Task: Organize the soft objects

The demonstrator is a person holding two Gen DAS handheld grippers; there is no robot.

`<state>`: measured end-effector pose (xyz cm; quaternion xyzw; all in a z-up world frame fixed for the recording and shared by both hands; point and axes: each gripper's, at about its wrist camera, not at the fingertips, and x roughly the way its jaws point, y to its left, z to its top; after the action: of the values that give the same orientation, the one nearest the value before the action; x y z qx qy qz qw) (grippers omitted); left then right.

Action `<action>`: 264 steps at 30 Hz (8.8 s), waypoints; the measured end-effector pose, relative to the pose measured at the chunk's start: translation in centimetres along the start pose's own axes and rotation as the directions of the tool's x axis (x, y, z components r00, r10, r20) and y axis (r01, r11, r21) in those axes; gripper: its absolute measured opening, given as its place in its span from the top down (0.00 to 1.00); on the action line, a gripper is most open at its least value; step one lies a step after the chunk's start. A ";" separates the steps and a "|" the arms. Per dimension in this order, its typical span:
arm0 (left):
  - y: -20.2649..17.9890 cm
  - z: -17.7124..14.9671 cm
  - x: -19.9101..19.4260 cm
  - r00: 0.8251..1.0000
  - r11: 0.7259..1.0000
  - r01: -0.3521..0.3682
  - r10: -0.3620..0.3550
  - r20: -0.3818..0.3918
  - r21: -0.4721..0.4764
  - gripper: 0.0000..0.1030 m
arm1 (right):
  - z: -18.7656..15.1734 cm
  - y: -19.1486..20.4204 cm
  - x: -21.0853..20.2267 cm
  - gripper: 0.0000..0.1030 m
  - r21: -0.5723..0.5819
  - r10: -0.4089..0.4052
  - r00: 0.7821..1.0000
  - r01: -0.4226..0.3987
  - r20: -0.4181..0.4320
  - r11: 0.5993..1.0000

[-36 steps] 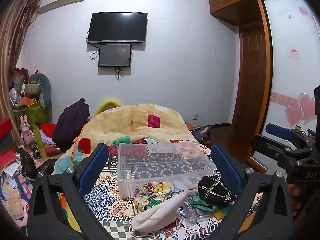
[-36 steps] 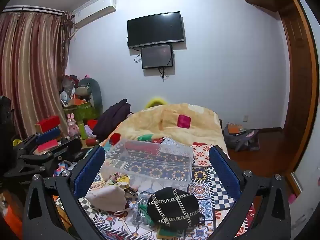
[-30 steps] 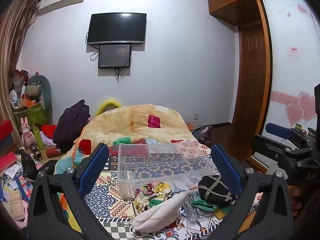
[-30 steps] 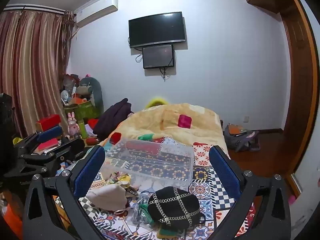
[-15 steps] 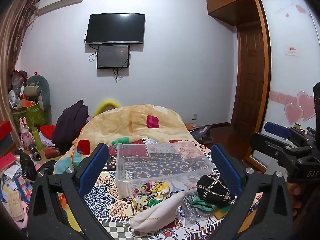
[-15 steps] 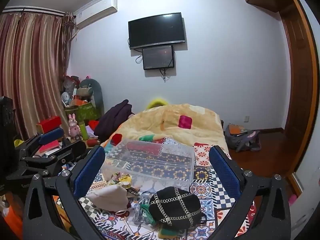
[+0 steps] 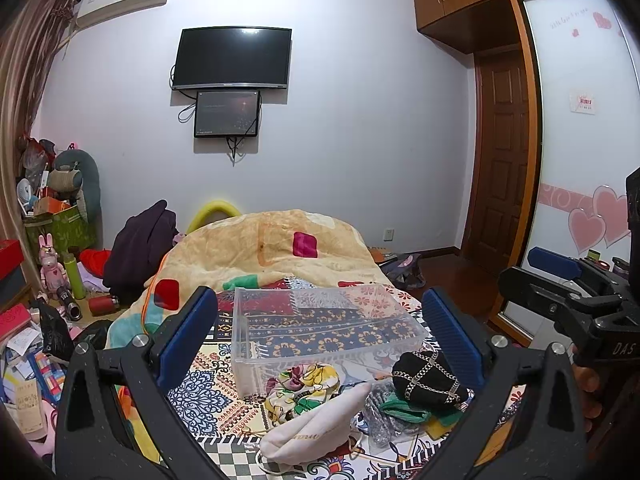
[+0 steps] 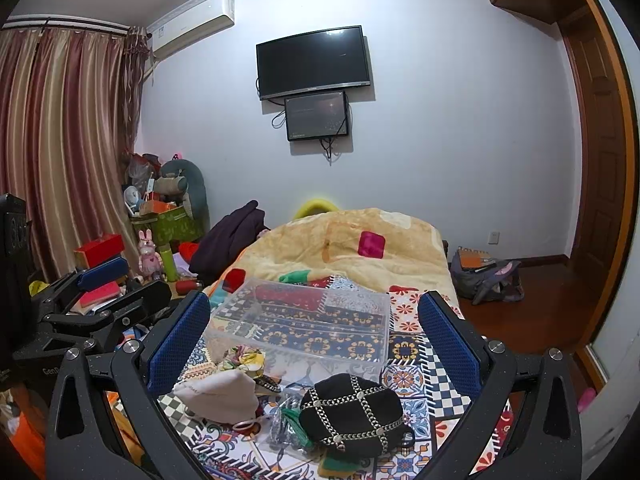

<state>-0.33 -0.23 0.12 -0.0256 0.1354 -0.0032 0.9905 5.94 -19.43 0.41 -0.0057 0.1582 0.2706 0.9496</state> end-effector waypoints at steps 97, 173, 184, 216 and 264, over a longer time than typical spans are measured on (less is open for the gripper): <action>1.1 -9.5 6.9 0.921 0.992 0.120 -0.127 -0.369 -0.044 0.90 | -9.6 -2.1 7.2 0.74 0.116 0.111 0.888 -0.066 -0.447 0.991; 4.1 -0.4 14.2 0.944 0.997 0.064 -0.070 -0.321 -0.030 0.25 | 0.1 -1.2 13.1 0.22 -0.035 0.047 0.943 -0.062 -0.331 0.997; 3.7 -3.9 10.7 0.941 0.997 0.065 -0.072 -0.330 -0.031 0.14 | -2.6 -1.8 9.8 0.08 -0.063 -0.052 0.950 0.034 -0.309 0.997; 3.9 -9.2 9.8 0.907 0.987 0.127 -0.154 -0.392 -0.094 0.91 | -9.9 -4.2 11.6 0.90 0.085 0.022 0.866 0.024 -0.500 0.996; 5.4 -4.3 18.5 0.930 0.999 0.029 -0.037 -0.366 -0.026 0.91 | -3.2 0.5 18.2 0.94 -0.047 0.030 0.916 -0.053 -0.401 0.997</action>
<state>16.28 4.72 -9.27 -0.0369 0.3172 -0.0232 0.9473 19.36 -9.99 -8.13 -0.0847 0.3411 0.2882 0.8907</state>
